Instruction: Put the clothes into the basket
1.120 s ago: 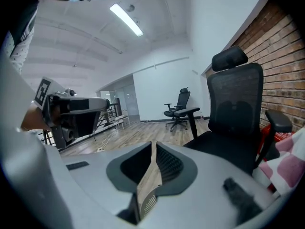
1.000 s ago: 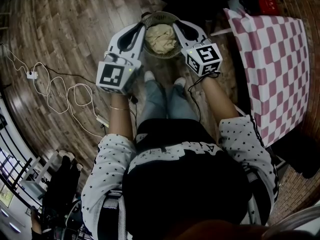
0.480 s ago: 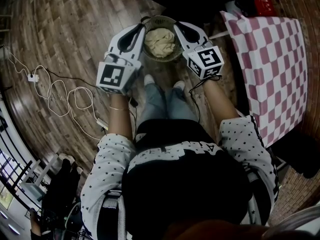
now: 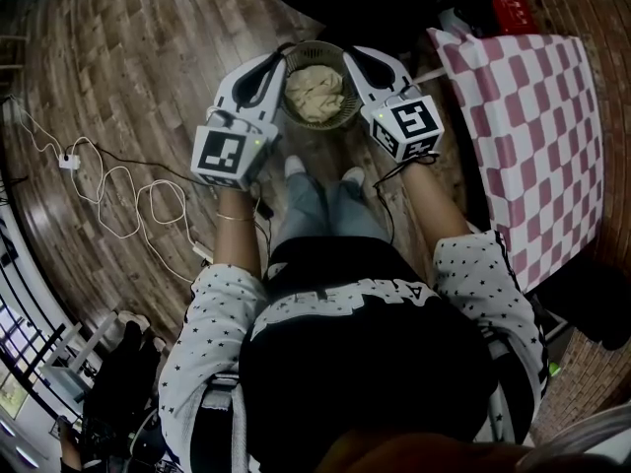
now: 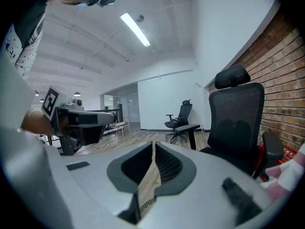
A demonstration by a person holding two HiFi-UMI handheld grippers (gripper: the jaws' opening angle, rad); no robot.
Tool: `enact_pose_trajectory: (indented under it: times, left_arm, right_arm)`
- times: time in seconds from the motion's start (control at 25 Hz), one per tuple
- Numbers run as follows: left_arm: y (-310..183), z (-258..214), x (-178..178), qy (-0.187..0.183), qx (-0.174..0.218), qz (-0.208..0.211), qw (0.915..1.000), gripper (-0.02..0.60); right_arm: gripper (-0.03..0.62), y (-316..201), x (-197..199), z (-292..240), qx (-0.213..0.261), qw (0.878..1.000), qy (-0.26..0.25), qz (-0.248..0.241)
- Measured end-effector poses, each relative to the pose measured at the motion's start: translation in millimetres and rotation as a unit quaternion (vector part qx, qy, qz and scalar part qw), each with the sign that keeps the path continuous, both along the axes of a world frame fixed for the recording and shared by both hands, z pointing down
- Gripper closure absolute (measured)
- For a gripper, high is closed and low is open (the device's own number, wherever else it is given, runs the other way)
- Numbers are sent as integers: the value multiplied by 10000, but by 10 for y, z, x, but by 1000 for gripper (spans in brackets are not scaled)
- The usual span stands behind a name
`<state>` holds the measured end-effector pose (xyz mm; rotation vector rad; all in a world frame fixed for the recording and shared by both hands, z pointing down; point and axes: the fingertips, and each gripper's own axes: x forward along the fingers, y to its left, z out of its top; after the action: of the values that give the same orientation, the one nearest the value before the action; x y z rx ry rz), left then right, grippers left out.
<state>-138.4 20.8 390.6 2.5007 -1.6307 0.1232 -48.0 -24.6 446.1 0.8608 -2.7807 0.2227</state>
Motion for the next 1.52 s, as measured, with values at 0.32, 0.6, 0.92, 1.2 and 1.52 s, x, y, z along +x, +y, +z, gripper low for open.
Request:
enact_pose_trajectory:
  times: [0.32,0.6,0.92,1.2,1.52]
  left_arm:
    - [43,-155,89,-82,66,94,9999,555]
    - [-6,-232,137,-114,99,111,9998,555]
    - [-40,-312,179,-156,133,172,9996,555]
    - [-67,-323,254,-177,135,230,9995,555]
    - [-62,-318,302,-163,143,296,9993,555]
  right_arm:
    - [563,9,129,-232,-84,9996,-154,234]
    - [563,6,142,-422,-61,9991,-342,237]
    - [563,19,169,-579,37,9990,-385,236]
    - [563,8,219,-658,115,9985,-481,228]
    - [563,42,218,-679,66,9986,-471,230]
